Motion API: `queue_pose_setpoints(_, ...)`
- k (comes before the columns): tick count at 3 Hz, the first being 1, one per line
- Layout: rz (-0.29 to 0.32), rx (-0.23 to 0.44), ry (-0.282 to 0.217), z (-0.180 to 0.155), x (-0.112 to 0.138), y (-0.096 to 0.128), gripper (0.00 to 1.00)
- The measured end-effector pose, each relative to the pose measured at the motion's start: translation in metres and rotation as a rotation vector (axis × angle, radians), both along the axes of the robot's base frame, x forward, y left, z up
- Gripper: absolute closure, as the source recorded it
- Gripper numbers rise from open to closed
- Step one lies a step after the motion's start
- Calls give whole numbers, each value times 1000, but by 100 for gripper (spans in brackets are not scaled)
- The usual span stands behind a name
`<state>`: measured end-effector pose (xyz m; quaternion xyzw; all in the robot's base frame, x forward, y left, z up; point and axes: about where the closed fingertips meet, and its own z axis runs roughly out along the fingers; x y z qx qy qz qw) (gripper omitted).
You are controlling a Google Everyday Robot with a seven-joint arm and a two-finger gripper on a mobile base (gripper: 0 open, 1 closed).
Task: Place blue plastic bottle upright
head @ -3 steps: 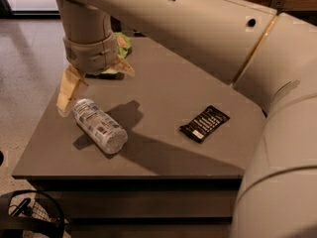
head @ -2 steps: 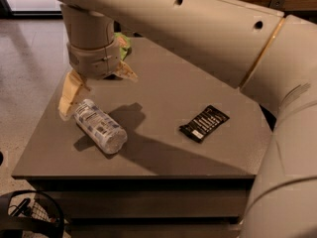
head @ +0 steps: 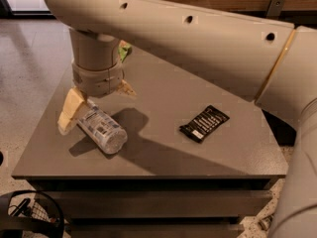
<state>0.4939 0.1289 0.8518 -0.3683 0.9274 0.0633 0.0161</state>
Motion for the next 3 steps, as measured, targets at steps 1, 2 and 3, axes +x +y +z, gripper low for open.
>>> queue_pose_setpoints(1, 10, 17, -3, -22, 1, 6, 0)
queue_pose_setpoints(2, 24, 24, -11, -37, 3, 14, 17)
queue_pose_setpoints(3, 26, 26, -15, -37, 3, 15, 50)
